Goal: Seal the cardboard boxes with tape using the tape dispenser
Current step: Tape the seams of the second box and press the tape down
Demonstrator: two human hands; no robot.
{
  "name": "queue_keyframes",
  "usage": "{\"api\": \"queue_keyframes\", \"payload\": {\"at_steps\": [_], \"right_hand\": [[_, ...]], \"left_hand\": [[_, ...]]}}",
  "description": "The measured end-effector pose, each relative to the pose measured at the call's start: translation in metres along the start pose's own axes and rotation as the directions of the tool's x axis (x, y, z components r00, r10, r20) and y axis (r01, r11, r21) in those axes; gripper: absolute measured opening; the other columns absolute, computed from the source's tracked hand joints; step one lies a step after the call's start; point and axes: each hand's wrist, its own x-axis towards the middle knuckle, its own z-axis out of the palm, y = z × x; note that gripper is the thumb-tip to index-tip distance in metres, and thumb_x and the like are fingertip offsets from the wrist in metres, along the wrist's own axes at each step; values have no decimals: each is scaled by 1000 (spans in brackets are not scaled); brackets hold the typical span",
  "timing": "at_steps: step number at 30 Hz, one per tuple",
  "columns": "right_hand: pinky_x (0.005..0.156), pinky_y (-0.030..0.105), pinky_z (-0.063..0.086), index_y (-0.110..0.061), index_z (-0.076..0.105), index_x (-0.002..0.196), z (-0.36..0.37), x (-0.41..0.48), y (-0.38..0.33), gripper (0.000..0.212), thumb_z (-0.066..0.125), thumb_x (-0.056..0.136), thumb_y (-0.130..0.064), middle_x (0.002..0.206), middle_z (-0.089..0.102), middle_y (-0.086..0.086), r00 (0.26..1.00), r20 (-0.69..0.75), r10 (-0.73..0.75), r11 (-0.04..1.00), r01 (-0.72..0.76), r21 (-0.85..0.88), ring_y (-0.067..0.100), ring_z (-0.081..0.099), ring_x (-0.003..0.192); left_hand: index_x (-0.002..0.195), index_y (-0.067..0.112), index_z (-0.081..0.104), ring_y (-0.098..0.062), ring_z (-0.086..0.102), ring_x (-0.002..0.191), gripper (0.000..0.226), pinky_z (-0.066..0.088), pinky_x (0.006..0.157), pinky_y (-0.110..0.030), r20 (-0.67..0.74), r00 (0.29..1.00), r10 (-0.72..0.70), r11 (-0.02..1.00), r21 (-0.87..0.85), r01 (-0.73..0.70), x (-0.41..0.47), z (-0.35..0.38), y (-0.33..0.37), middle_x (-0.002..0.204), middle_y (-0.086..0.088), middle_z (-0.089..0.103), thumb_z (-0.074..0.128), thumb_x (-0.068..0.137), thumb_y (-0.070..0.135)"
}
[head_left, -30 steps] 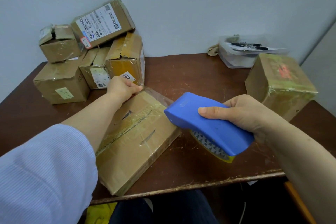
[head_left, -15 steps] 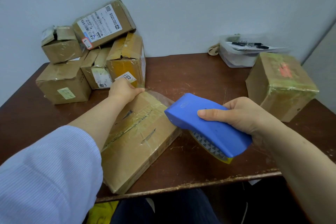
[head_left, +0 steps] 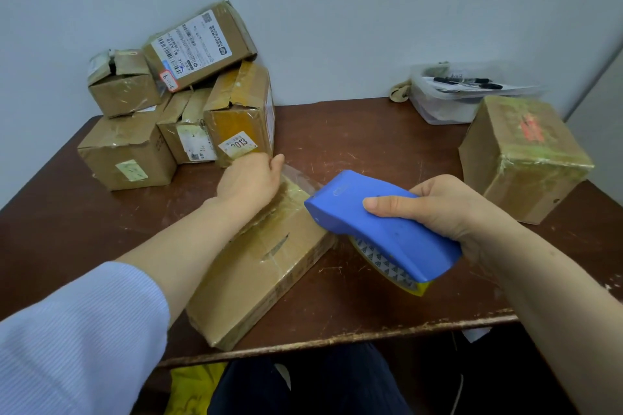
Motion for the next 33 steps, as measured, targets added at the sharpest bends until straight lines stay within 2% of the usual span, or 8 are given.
{"api": "queue_keyframes", "payload": {"at_steps": [4, 9, 14, 20, 22, 24, 29, 33], "right_hand": [[57, 28, 45, 3, 70, 82, 1, -4, 0, 56, 81, 62, -48, 71, 69, 16, 1000, 12, -10, 1000, 10, -16, 19, 60, 55], [55, 28, 46, 0, 69, 67, -19, -24, 16, 59, 81, 48, -55, 62, 69, 12, 1000, 18, 9, 993, -7, -115, 19, 63, 51], [76, 48, 55, -3, 75, 79, -39, -52, 27, 80, 83, 28, -64, 79, 73, 18, 995, 82, 56, 986, -42, -159, 38, 70, 78], [74, 23, 46, -41, 40, 135, -38, -50, 19, 113, 81, 30, -56, 98, 55, -10, 990, 72, -120, 949, 136, -286, 10, 58, 89], [66, 17, 41, -54, 35, 133, -38, -53, 16, 108, 82, 35, -50, 89, 49, -22, 974, 128, -186, 912, 220, -346, 1, 54, 80], [79, 19, 40, -55, 39, 131, -36, -53, 14, 106, 80, 33, -56, 104, 48, -32, 955, 178, -236, 831, 293, -474, -1, 52, 96], [87, 21, 36, -43, 41, 138, -29, -43, -10, 101, 83, 47, -57, 127, 44, -24, 955, 211, -209, 656, 297, -694, 1, 43, 104], [83, 25, 49, -31, 61, 124, -24, -23, -33, 77, 82, 53, -50, 112, 58, -20, 967, 231, -108, 743, 233, -627, 6, 60, 94]], "left_hand": [[144, 5, 33, -36, 46, 123, 55, 40, 96, -43, 46, 999, -1, 994, 105, -4, -10, 16, -2, 137, -18, 48, 18, 103, 39], [148, 6, 26, -34, 43, 128, 56, 37, 98, -43, 84, 996, -36, 989, 148, 23, -10, 16, -1, 143, -17, 42, 14, 103, 38], [140, 7, 37, -35, 46, 123, 53, 38, 96, -43, 101, 994, -41, 988, 154, 25, -9, 14, 2, 137, -18, 47, 15, 103, 37], [136, 7, 39, -37, 47, 121, 50, 38, 94, -44, 126, 991, -38, 988, 155, 18, -10, 11, 3, 132, -19, 49, 15, 103, 37], [136, 7, 39, -37, 47, 121, 50, 38, 94, -44, 126, 991, -36, 989, 150, 17, -10, 11, 4, 132, -19, 50, 16, 103, 37], [135, 6, 40, -37, 48, 119, 50, 39, 92, -44, 123, 992, -38, 990, 141, 21, -9, 11, 4, 130, -19, 50, 16, 103, 37], [137, 6, 37, -37, 46, 121, 52, 38, 94, -44, 123, 991, -43, 992, 126, 28, -8, 11, 2, 133, -19, 49, 16, 103, 39], [142, 7, 34, -36, 45, 124, 71, 38, 97, -44, 173, 984, -52, 989, 148, 26, -10, 10, 2, 138, -19, 45, 18, 96, 60]]}}
